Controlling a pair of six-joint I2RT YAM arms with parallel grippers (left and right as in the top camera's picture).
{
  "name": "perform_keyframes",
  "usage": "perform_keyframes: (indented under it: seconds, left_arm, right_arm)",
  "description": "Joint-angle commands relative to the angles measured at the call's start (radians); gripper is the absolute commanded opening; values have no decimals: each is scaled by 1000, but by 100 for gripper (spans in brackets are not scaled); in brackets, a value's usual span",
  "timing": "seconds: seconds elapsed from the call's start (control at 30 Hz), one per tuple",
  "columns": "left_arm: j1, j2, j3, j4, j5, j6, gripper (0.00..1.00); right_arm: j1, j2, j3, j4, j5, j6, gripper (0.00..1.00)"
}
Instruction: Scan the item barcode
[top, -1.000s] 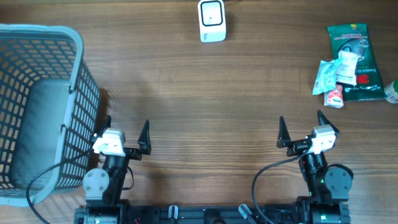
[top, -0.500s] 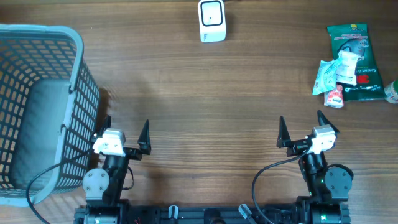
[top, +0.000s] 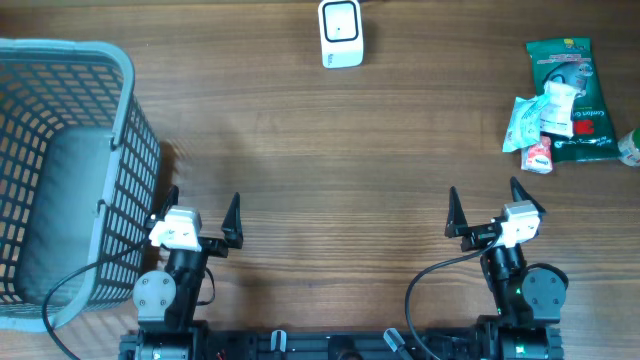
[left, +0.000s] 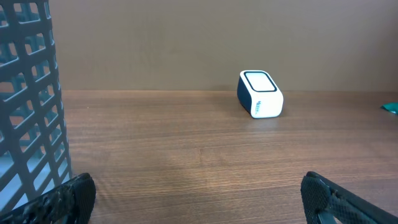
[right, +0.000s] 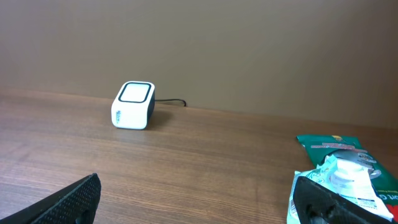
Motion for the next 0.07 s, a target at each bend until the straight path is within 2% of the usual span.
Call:
perform_keyframes:
  seconds: [0.0,0.03]
  left_arm:
    - [7,-8,-8,-1,-10,-9,100]
    - [7,-8,-8,-1,-10,-9,100]
  right_arm:
    - [2,-11,-1,5,6,-19,100]
    - [2,-11,-1,5,6,-19,100]
